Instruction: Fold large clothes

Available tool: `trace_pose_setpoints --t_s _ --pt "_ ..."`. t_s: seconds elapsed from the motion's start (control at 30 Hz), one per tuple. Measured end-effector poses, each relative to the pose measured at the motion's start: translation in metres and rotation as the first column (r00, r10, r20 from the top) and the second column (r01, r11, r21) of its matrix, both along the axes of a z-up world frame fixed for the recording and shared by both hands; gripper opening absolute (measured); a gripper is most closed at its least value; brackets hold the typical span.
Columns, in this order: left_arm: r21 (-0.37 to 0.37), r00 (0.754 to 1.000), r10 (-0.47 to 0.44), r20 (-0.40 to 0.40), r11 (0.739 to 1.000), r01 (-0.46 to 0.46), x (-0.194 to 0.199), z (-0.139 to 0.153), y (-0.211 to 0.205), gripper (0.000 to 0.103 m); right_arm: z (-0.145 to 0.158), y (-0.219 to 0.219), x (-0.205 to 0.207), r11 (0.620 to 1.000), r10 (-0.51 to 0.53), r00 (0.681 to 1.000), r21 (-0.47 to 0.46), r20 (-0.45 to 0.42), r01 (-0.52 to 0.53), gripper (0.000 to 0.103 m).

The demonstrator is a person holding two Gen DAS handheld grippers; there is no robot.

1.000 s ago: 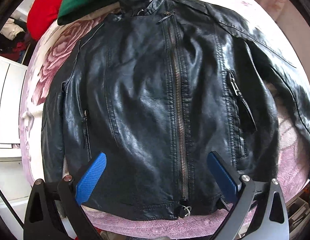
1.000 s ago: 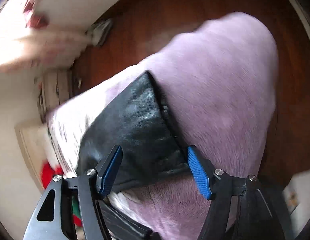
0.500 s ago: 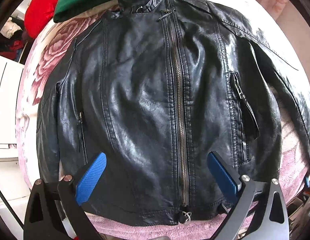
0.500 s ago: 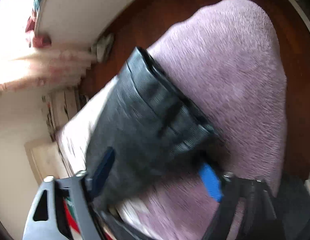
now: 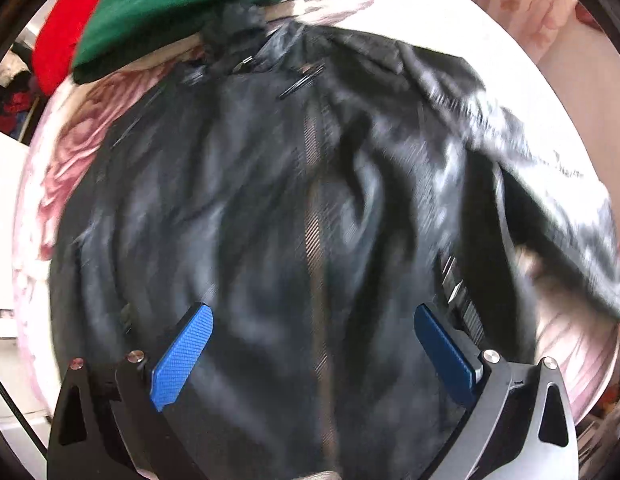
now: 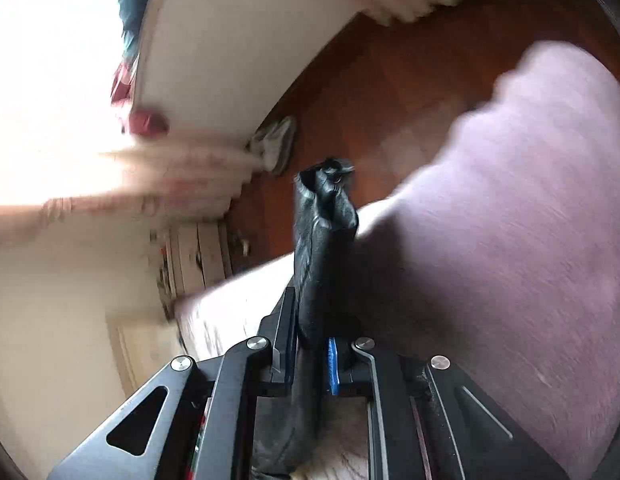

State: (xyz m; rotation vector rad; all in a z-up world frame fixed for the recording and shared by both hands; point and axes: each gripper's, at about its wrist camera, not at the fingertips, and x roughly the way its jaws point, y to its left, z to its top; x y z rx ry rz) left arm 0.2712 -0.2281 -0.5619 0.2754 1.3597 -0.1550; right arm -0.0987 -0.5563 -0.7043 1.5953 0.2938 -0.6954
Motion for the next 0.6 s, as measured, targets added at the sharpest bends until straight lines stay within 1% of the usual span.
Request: trace_pose_setpoints --t_s 0.03,0.07,0.1,0.13,0.17,0.2,0.23,0.27,0.3,0.33,0.4,0.43,0.5,0.6 --pt "-0.017 1.000 0.000 -0.002 1.000 0.000 0.010 -0.004 -0.010 0.103 -0.002 -0.004 0.014 0.998 0.067 0.997 -0.007 -0.036 -0.067 0.019" --pt "-0.046 1.000 -0.004 0.000 0.999 0.004 0.022 -0.008 -0.023 0.103 -0.002 -0.017 0.026 0.994 0.109 0.993 0.001 -0.051 -0.109 0.034" --pt "-0.063 1.000 -0.015 0.008 0.998 0.016 0.033 -0.013 -0.037 0.103 -0.008 -0.019 0.041 0.986 0.166 0.985 0.026 -0.051 -0.165 0.042" --pt "-0.060 1.000 -0.028 0.012 0.998 0.029 0.043 -0.018 -0.049 0.103 -0.015 -0.017 0.050 0.978 0.204 0.978 0.050 -0.047 -0.202 0.046" --pt "-0.053 0.999 -0.042 0.012 0.998 0.043 0.050 -0.024 -0.059 0.103 -0.019 -0.014 0.055 0.973 0.226 0.973 0.055 -0.055 -0.223 0.046" --pt "-0.036 0.998 -0.055 0.012 0.998 0.055 0.056 -0.030 -0.068 0.103 -0.016 -0.012 0.059 0.974 0.225 0.972 0.031 -0.072 -0.224 0.046" --pt "-0.013 0.998 -0.060 0.014 0.998 0.060 0.061 -0.037 -0.076 0.103 -0.014 -0.011 0.061 0.974 0.227 0.971 0.014 -0.077 -0.226 0.042" --pt "0.009 0.998 -0.066 0.010 0.998 0.066 0.066 -0.046 -0.083 0.103 -0.010 -0.015 0.067 0.975 0.223 0.971 0.007 -0.083 -0.224 0.020" --pt "0.024 0.997 -0.074 -0.001 0.997 0.074 0.070 -0.056 -0.088 0.103 -0.008 -0.015 0.066 0.977 0.215 0.973 0.010 -0.084 -0.215 0.009" --pt "0.027 0.997 -0.078 -0.007 0.997 0.078 0.072 -0.061 -0.089 0.103 -0.007 -0.021 0.068 0.984 0.179 0.981 -0.002 -0.079 -0.180 0.006" --pt "0.017 0.996 -0.082 -0.018 0.996 0.082 0.072 -0.071 -0.090 0.103 0.001 -0.027 0.064 0.991 0.134 0.988 -0.004 -0.072 -0.135 0.006" --pt "0.018 0.996 -0.083 -0.012 0.996 0.084 0.070 -0.072 -0.090 0.103 0.007 -0.029 0.067 0.991 0.136 0.988 -0.008 -0.076 -0.137 0.006" --pt "0.019 0.996 -0.084 -0.007 0.996 0.084 0.067 -0.070 -0.090 0.103 0.027 -0.034 0.082 0.985 0.159 0.981 -0.053 -0.110 -0.166 0.005" --pt "-0.016 0.998 -0.067 -0.012 0.998 0.066 0.063 -0.065 -0.083 0.103 0.060 -0.041 0.101 0.977 0.173 0.979 -0.105 -0.104 -0.184 0.005"
